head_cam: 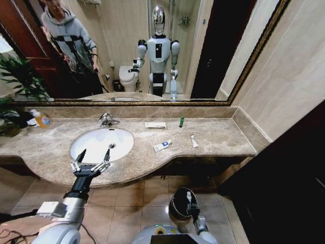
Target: Pick up the trash from the sink and place it in the trash bin.
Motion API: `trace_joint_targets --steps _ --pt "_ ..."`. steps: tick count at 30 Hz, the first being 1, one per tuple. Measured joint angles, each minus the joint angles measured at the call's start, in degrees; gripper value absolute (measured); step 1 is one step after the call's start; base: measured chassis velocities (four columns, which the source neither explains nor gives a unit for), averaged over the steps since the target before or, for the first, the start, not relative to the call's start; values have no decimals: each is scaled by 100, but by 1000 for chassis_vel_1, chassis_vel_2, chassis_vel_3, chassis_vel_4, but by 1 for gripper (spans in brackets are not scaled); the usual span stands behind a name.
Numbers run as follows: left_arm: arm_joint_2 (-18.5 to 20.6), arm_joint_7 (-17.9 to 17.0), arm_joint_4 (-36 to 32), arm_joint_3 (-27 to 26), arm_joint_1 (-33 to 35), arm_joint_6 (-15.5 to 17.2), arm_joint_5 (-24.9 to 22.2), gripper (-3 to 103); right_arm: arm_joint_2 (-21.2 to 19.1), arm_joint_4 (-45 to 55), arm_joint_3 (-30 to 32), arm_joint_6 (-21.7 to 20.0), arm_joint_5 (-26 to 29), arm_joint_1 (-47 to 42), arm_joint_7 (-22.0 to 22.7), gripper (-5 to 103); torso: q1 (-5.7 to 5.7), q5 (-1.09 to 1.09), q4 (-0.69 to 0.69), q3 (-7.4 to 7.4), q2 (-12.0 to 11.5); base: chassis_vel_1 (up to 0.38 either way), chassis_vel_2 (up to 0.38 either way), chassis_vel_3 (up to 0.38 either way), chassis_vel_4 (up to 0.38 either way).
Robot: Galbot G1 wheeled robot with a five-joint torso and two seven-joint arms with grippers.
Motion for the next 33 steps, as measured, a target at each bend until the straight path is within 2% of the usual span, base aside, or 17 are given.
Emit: trace_joint_targets --steps 2,3,4,6,8,9,11,14,15,18,19,21,22,25,31,33 --pt "0 0 0 0 0 0 0 100 -1 1 2 -30 -7 1 -11 9 0 -1 0 0 0 0 0 0 0" --pt "0 0 0 0 0 0 0 100 -10 15 3 -106 -23 -2 -33 20 0 -1 -1 0 0 0 0 0 0" --pt "0 0 0 0 0 0 0 100 -10 15 3 -106 -23 -2 -33 20 0 -1 -1 0 0 0 0 0 0" --pt "0 0 0 0 0 0 0 100 -44 103 4 -134 -37 -62 -61 30 0 -1 0 0 0 0 0 0 0" --pt "0 0 0 0 0 0 0 100 -51 135 4 -134 -36 -91 -63 30 0 -2 -1 0 0 0 0 0 0" --pt "0 0 0 0 0 0 0 100 -65 220 0 -147 -7 -172 -68 41 0 -1 -1 0 0 0 0 0 0" --pt "0 0 0 0 0 0 0 100 -67 268 1 -150 21 -212 -68 41 0 -1 -1 0 0 0 0 0 0" --pt "0 0 0 0 0 0 0 100 -58 453 4 -155 179 -341 -59 57 -1 -1 -1 0 0 0 0 0 0" --pt "0 0 0 0 0 0 0 100 -58 453 4 -155 179 -341 -59 57 -1 -1 -1 0 0 0 0 0 0" --pt "0 0 0 0 0 0 0 100 -47 649 18 -119 266 -459 -29 74 0 0 -1 0 0 0 0 0 0" --pt "0 0 0 0 0 0 0 100 -47 649 18 -119 266 -459 -29 74 0 0 -1 0 0 0 0 0 0" --pt "0 0 0 0 0 0 0 100 -48 1206 79 -55 536 -740 132 84 0 1 0 -1 0 0 0 0 0" --pt "0 0 0 0 0 0 0 100 -48 1206 79 -55 536 -740 132 84 0 1 0 -1 0 0 0 0 0" --pt "0 0 0 1 0 0 0 100 -102 2710 281 -95 1066 -1592 405 98 0 -2 0 -1 0 0 0 0 0" --pt "0 0 0 0 0 0 0 100 -162 3897 511 169 1246 -2643 767 100 -1 -1 -2 -1 1 0 0 0 0" --pt "0 0 0 1 0 0 0 100 -258 4433 623 111 1580 -3057 758 100 -2 -1 -2 -1 1 0 0 0 0"
